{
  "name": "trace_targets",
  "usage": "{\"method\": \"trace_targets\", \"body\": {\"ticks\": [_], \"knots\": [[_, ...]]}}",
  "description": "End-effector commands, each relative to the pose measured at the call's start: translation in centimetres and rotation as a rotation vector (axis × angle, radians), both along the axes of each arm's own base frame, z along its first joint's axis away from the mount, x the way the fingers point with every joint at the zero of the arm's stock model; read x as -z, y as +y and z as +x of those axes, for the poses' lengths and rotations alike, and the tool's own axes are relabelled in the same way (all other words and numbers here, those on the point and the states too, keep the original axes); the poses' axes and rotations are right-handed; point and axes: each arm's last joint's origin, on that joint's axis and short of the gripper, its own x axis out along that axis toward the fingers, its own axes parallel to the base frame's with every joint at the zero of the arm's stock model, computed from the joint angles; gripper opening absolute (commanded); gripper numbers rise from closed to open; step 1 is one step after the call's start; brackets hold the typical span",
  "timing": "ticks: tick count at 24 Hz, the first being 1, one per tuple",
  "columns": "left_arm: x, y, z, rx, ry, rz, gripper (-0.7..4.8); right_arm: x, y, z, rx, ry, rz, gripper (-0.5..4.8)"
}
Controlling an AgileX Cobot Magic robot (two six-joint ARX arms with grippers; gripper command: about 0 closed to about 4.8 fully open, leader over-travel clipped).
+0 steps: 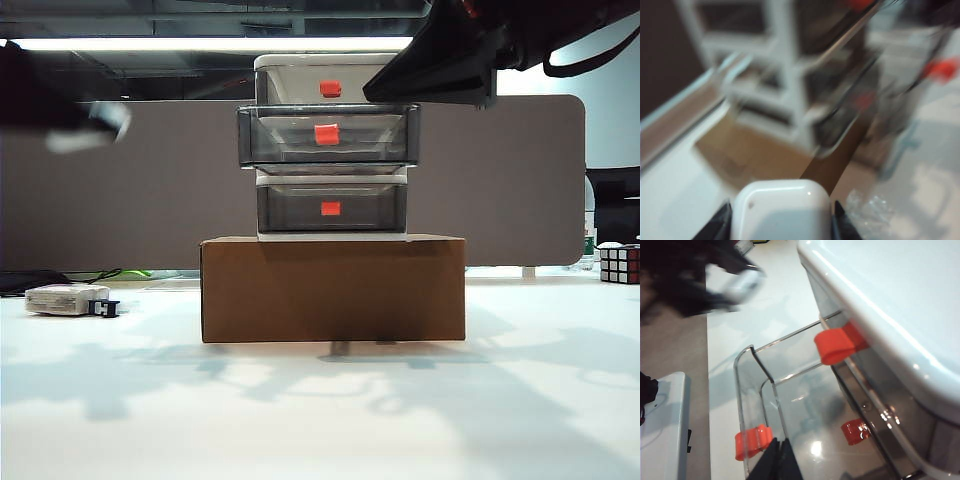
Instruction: Open the second layer of the drawer on the table, pick up the earphone case on the table and put it in, and finally close the drawer.
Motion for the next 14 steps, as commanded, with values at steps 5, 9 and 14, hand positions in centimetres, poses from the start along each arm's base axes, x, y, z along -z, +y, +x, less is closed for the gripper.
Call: {"method": "trace_targets", "body": {"ticks": [5,9,14], "knots": [[-4.5,-7.2,-1.7,0.149,-0.230,-0.007,0.76,-1.1,-0.2,-0.5,-0.010,-0.044,0.019,-0.05],[-4.7,-9.7,2.2,0.184,-0.169,0.010,0.76,-2.3,-0.5,-1.3,0.005,-0.091,0.025,-0.05],[-4.3,-11.3,4.3,0.256,-0.085,0.020,0.80,-3.3,-0.9,-2.0,0.012,-0.129,0.037,-0.05]]}}
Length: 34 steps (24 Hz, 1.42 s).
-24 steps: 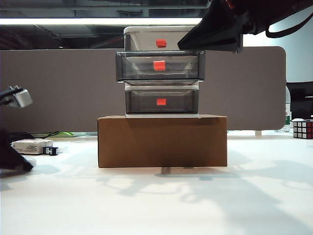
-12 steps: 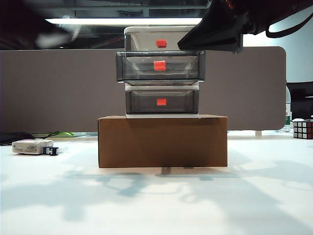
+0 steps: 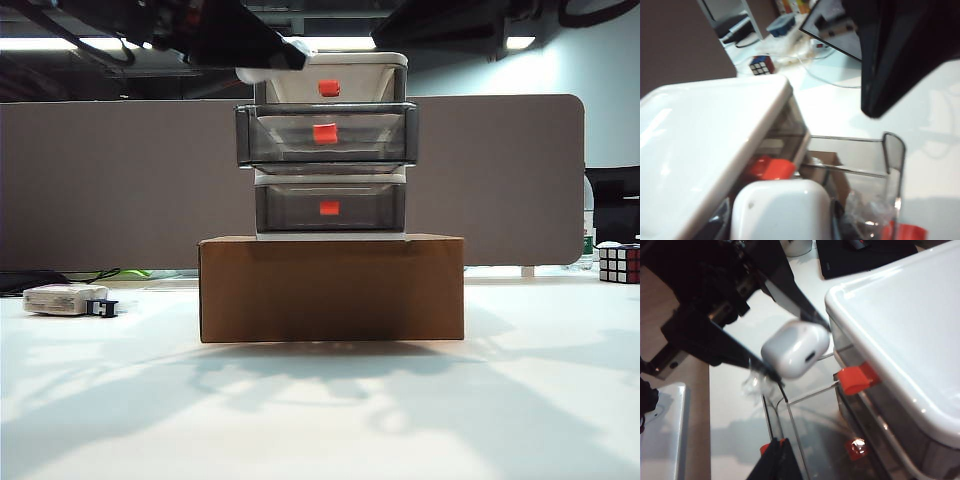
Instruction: Open the second layer of the drawer on the table, pick up the earphone case on the table and put it in, and finally close the drawer.
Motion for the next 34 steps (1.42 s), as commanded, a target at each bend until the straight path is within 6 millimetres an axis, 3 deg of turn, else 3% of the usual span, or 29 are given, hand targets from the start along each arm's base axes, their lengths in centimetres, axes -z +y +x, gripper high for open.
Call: {"method": "trace_targets", "body": {"ticks": [1,3,6,10,20,22,23,24,25,28,31,34], "knots": [[-0.2,-0.6,0.2,0.040,0.011,-0.006,0.81,-0.6,-0.2,-0.1,0.003,-0.030,0.009,-0.05],[-0.1,-0.6,0.2,0.044,0.019,-0.003,1.02,-0.6,-0.2,-0.2,0.004,-0.030,0.009,-0.05],[0.1,-0.9,0.0,0.057,0.038,0.007,1.98,-0.6,-0.2,-0.2,0.003,-0.030,0.009,-0.05],[0.2,-0.8,0.0,0.058,0.049,0.012,2.49,-0.6,-0.2,-0.2,0.003,-0.030,0.009,-0.05],[0.1,-0.8,0.0,0.057,0.050,0.012,2.50,-0.6,-0.2,-0.2,0.002,-0.029,0.010,-0.05],[-0.3,-0.6,-0.5,0.040,0.149,-0.030,2.17,-0.7,-0.2,-0.2,0.003,-0.036,0.014,-0.05],[-0.4,-0.5,-0.9,0.046,0.221,-0.050,1.55,-0.8,-0.1,-0.2,0.003,-0.040,0.018,-0.05],[-0.4,-0.3,-1.8,0.084,0.350,-0.058,0.24,-1.4,0.0,-0.2,0.005,-0.050,0.033,-0.05],[-0.3,-0.3,-2.3,0.099,0.397,-0.046,-0.11,-1.8,0.0,-0.1,0.005,-0.064,0.042,-0.05],[1.1,-1.2,-4.6,0.123,0.574,0.084,-0.06,-4.0,0.3,0.4,0.114,-0.158,0.030,-0.05],[2.0,-2.5,-5.5,0.078,0.551,0.160,-0.06,-5.4,0.8,1.6,0.149,-0.192,0.035,-0.05],[2.2,-3.4,-5.3,0.051,0.505,0.162,-0.06,-5.9,1.8,4.0,0.162,-0.157,0.046,-0.05]]}}
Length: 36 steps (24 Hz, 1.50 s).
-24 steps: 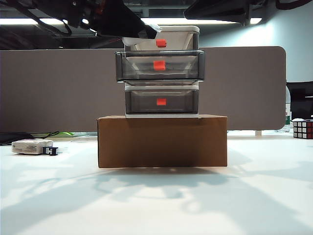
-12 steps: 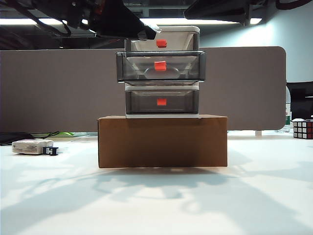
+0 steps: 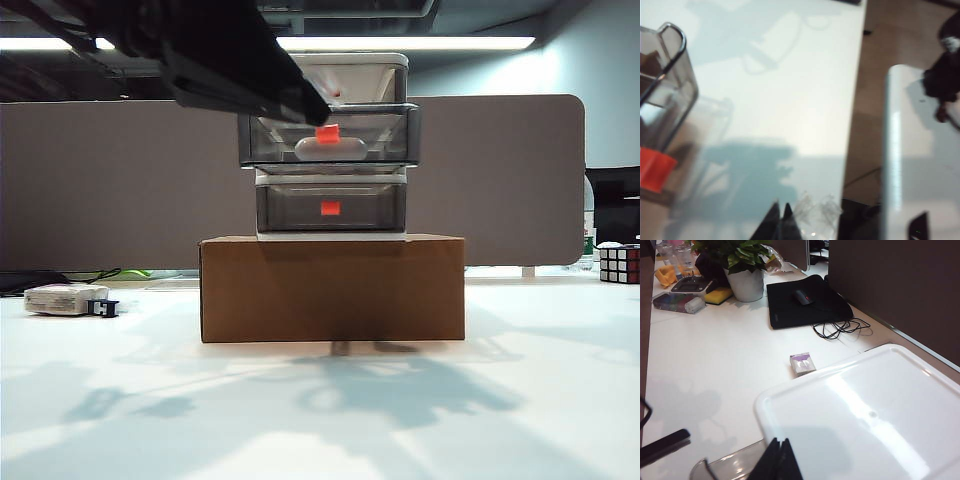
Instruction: Open the second layer of the drawer on the table, pick up the earphone case on the table and put it in, and finally close the drawer.
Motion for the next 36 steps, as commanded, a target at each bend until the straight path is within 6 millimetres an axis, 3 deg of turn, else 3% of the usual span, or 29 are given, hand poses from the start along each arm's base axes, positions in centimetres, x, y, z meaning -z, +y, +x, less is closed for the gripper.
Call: {"method": "trace_targets", "body": {"ticks": [1,4,8,21,28,36], "knots": [[0.0,-0.4,0.7,-0.038,-0.063,-0.013,-0.06,-0.4,0.8,2.0,0.014,0.038,0.020,-0.05],[0.3,-0.5,1.1,-0.097,-0.089,0.025,-0.06,0.0,1.7,4.0,0.019,0.080,0.009,-0.05],[0.6,-0.7,1.5,-0.143,-0.123,0.044,-0.06,1.3,2.4,5.1,0.042,0.118,-0.018,-0.05],[-0.2,-1.3,3.4,-0.363,-0.337,0.014,-0.06,2.9,2.2,5.0,0.120,0.220,-0.129,-0.05],[0.9,-2.4,5.2,-0.474,-0.417,0.005,-0.06,3.3,2.1,4.8,0.113,0.238,-0.165,-0.05],[0.8,-2.5,5.2,-0.463,-0.417,-0.006,-0.06,3.3,2.1,4.8,0.110,0.202,-0.190,-0.05]]}}
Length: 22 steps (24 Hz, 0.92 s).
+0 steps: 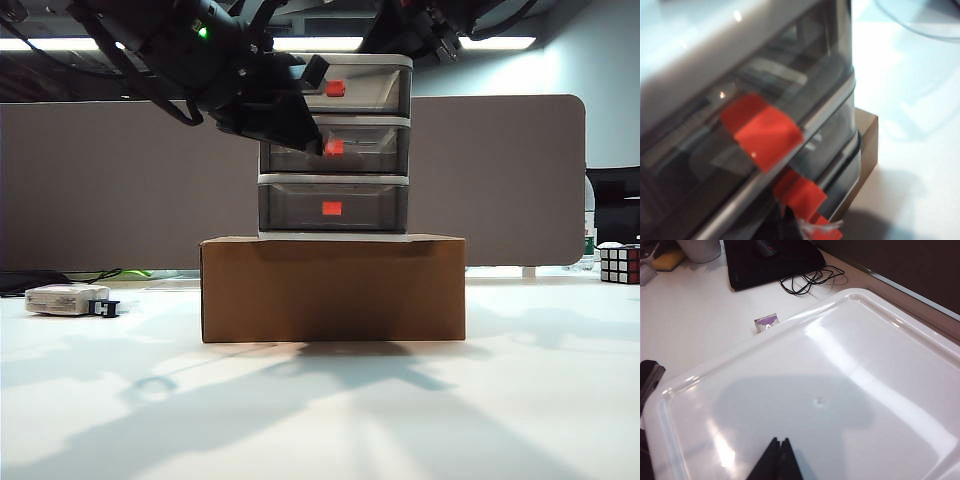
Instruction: Open the second layer of the drawer on the table, pick up the earphone case on the table and put it in, and finally close the drawer.
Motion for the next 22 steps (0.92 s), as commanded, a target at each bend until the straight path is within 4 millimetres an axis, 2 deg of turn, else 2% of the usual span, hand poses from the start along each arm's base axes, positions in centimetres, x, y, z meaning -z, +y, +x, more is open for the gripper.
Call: {"method": "trace_targets", "body": {"ticks": [1,4,6,8,11,12,13,15,16,22], "knots": [[-0.3,0.3,-0.4,0.044,0.028,0.006,-0.06,0.8,-0.1,-0.3,-0.013,0.028,-0.055,-0.05],[-0.8,1.2,-1.7,0.098,0.073,0.038,-0.06,-0.3,-0.4,-1.0,-0.022,-0.019,-0.061,-0.05],[-2.3,3.5,-4.2,0.088,-0.012,0.027,-0.06,-2.4,-1.3,-3.1,-0.016,-0.089,-0.093,-0.05],[-3.4,5.8,-6.2,0.037,-0.066,0.002,-0.06,-3.4,-2.1,-4.4,-0.005,-0.102,-0.111,-0.05],[-4.3,9.0,-9.0,-0.014,-0.091,-0.062,-0.06,-4.2,-3.0,-6.7,-0.016,-0.109,-0.127,-0.05],[-4.4,10.7,-10.8,-0.041,-0.098,-0.105,-0.06,-4.2,-3.6,-8.3,-0.008,-0.126,-0.122,-0.05],[-4.1,12.3,-12.4,-0.095,-0.112,-0.127,-0.06,-3.9,-4.2,-9.8,0.006,-0.129,-0.125,-0.05],[-3.5,13.7,-14.1,-0.155,-0.113,-0.141,-0.06,-3.1,-4.8,-11.6,0.023,-0.113,-0.111,-0.05],[-3.0,14.9,-15.7,-0.192,-0.092,-0.178,-0.06,-1.9,-5.5,-13.5,0.038,-0.092,-0.090,-0.05],[-1.6,17.9,-19.2,-0.358,-0.052,-0.262,-0.06,1.9,-7.7,-18.4,0.169,-0.108,-0.076,-0.05]]}}
